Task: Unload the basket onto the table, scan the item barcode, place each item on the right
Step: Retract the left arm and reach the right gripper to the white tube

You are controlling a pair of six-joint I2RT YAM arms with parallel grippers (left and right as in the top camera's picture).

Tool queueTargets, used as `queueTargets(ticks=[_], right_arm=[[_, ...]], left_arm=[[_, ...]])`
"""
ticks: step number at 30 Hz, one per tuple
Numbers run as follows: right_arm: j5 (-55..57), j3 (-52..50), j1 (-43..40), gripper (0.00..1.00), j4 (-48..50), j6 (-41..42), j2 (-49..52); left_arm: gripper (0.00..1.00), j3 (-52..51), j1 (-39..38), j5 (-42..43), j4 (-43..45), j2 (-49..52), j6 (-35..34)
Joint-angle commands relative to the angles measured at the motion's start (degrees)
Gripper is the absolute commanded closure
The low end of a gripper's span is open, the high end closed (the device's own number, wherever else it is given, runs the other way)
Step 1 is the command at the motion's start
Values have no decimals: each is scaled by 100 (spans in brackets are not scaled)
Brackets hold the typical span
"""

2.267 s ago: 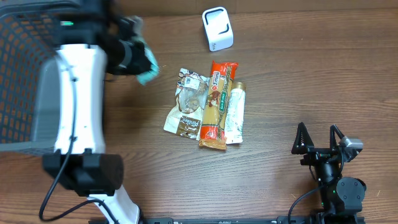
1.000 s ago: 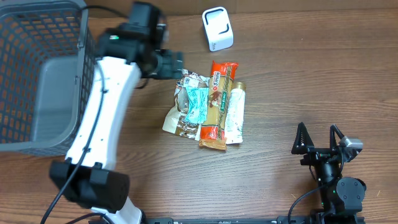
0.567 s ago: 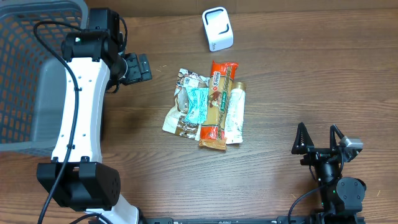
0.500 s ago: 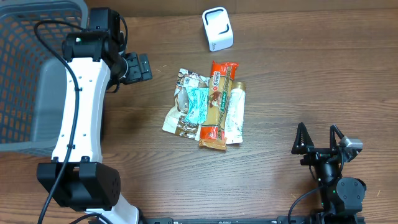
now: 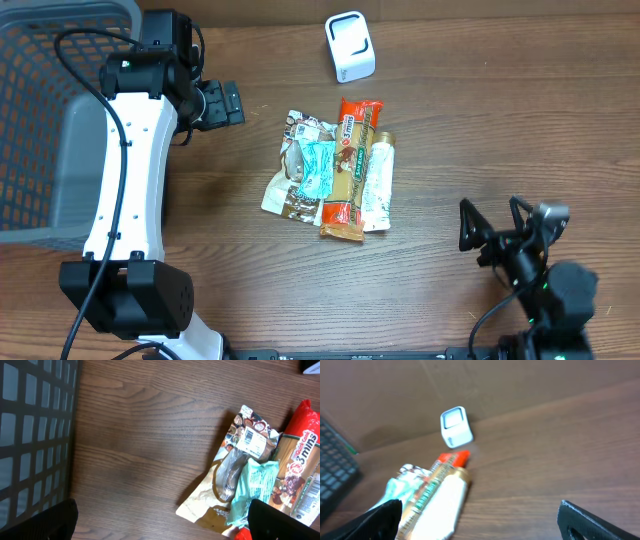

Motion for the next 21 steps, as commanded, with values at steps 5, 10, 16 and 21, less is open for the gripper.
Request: queueTargets(ticks=[5, 10, 16, 21], right_arm=[[-1106, 2868, 28, 0, -1432, -540, 2754], [-1670, 4837, 28, 0, -3252, -531, 4824], [-3355, 5556, 39, 0, -3215, -603, 6555], [-3429, 5556, 483, 9, -2992, -647, 7602]], left_arm=[[0, -52, -13, 48, 9, 26, 114], [0, -52, -13, 50, 9, 26, 114], [0, -52, -13, 48, 9, 26, 114], [0, -52, -13, 48, 9, 26, 114]])
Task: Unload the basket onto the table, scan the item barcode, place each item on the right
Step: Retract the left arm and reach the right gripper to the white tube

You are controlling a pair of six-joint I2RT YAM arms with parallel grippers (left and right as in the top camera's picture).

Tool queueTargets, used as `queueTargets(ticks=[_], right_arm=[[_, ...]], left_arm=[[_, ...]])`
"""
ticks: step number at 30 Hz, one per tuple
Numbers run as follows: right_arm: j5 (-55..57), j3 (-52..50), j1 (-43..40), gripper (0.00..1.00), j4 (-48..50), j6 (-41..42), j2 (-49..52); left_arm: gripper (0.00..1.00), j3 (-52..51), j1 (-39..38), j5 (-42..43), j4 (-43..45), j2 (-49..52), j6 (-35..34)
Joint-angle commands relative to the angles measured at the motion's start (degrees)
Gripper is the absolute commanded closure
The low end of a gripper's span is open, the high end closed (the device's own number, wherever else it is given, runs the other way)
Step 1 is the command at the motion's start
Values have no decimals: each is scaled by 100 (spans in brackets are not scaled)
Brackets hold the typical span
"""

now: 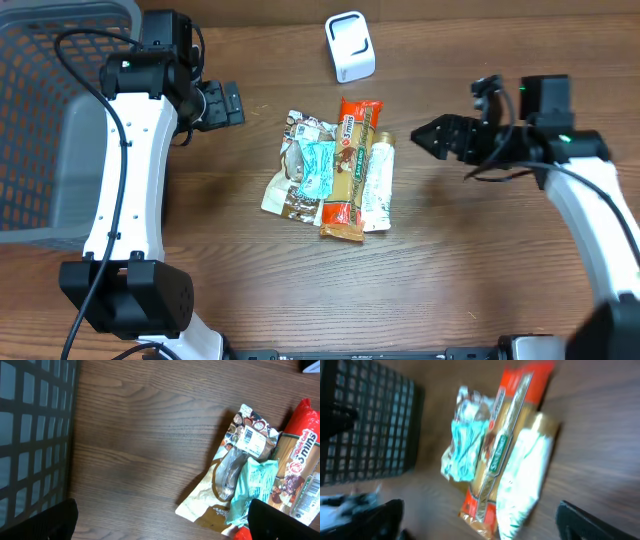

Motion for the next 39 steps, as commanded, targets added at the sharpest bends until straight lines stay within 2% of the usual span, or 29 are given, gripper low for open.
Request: queueTargets(ticks=[1, 7, 10, 15, 20, 22, 39], right_arm=[[-234, 94, 476, 9, 28, 15, 522], [957, 94, 1370, 9, 61, 544, 1182], [1075, 94, 1679, 10, 205, 597, 1220], [1084, 92, 2061, 20, 667, 1128, 1276], [1650, 92, 2396, 34, 807, 2000, 1488], [1742, 92, 2452, 39, 809, 2149, 1530], [1976, 72, 2284, 42, 669, 2778, 1991]], left_arm=[[0, -42, -13, 31, 7, 26, 114], [0, -42, -13, 33, 7, 26, 114], [0, -42, -13, 33, 7, 26, 114], [0, -42, -13, 31, 7, 26, 114], [0, -42, -13, 31, 7, 26, 114], [0, -42, -13, 31, 7, 26, 114], [0, -42, -13, 31, 7, 26, 114]])
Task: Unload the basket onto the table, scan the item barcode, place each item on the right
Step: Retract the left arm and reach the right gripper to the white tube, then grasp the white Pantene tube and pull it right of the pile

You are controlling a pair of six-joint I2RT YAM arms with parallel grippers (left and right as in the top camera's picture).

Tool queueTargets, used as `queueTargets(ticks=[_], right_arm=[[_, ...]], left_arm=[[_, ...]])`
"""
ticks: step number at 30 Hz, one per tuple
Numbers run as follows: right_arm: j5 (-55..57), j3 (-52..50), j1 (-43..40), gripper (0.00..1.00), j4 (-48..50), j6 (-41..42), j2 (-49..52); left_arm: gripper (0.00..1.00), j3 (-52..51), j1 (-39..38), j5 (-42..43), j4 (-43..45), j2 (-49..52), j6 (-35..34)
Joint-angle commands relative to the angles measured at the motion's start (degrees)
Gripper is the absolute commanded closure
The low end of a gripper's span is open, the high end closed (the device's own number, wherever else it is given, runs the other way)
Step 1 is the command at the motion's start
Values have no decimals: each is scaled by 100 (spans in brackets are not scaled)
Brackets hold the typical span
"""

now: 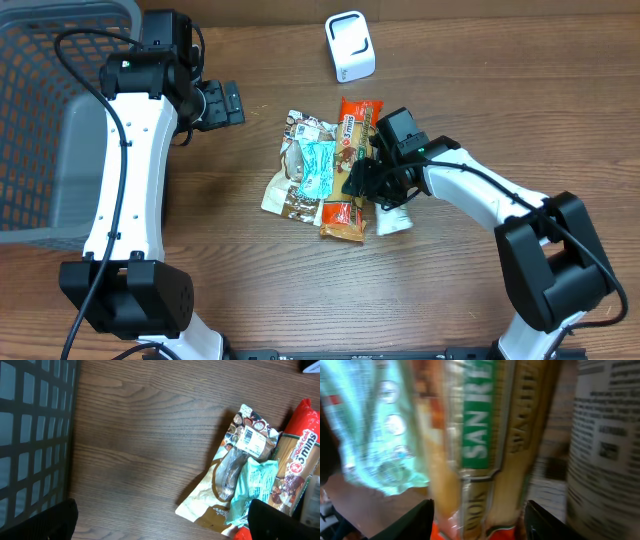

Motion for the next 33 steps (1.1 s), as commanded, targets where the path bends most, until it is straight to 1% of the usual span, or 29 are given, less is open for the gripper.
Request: queueTargets(ticks=[1, 6, 15, 18, 20, 26, 33], right_arm=[[118, 76, -238, 42, -131, 221, 79], [114, 116, -741, 42, -682, -181, 79], [166, 511, -1910, 41, -1722, -1401, 74], [557, 682, -2188, 40, -1969, -1462, 74], [901, 785, -2343, 37, -2087, -1506, 74], [1174, 918, -2752, 31, -1947, -1609, 74], [1056, 929, -3025, 27, -1296, -1604, 74]], left_arm=[[0, -39, -13, 31, 7, 26, 114], [0, -39, -13, 31, 7, 26, 114], [0, -39, -13, 28, 7, 26, 114], [0, -39, -13, 31, 7, 26, 114], [0, -39, -13, 28, 7, 26, 114], [0, -39, -13, 28, 7, 26, 114], [0, -39, -13, 28, 7, 26, 114]])
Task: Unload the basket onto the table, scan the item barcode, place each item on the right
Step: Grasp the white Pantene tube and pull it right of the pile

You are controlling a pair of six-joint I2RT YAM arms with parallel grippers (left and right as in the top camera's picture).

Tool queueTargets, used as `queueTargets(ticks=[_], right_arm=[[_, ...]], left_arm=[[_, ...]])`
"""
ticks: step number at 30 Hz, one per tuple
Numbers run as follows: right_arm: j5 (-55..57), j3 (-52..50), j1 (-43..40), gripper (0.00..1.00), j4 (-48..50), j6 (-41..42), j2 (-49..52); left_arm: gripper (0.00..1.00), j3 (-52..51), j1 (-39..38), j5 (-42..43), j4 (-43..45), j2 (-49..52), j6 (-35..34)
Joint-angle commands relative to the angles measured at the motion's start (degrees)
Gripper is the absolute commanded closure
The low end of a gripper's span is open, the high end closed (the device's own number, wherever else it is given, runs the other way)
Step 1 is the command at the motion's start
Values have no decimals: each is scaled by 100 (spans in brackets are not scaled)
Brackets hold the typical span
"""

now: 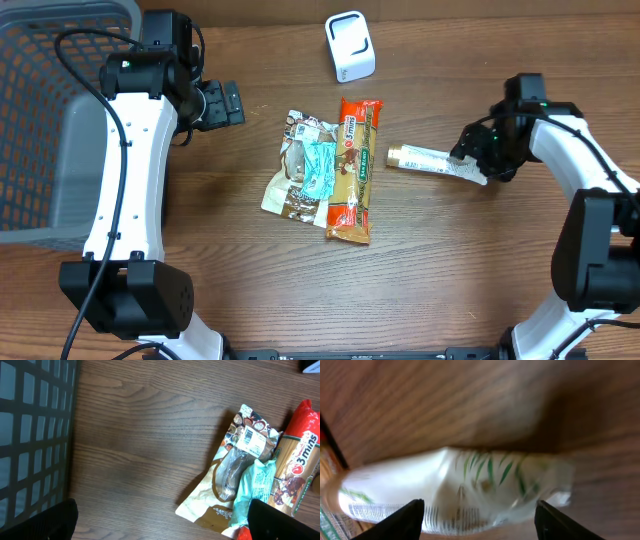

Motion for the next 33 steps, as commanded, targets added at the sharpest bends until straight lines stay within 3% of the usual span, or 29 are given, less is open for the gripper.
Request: queueTargets(ticks=[1, 7, 12, 18, 26, 33], right_arm=[[-136, 190, -35, 26, 238, -48, 33], [-935, 221, 50, 30, 546, 190, 33], [-1126, 778, 177, 32, 140, 186, 9], [-1462, 1233, 629, 23, 284, 197, 13], [-1093, 1228, 1650, 23, 586, 474, 540], [-896, 1228, 1967, 23, 503, 562, 800]], left_arm=[[0, -39, -13, 28, 7, 26, 114], [0, -39, -13, 28, 7, 26, 114], [0, -39, -13, 28, 7, 26, 114], [1, -39, -13, 31, 7, 26, 114], [0, -39, -13, 28, 7, 26, 114], [0, -39, -13, 28, 7, 26, 114]])
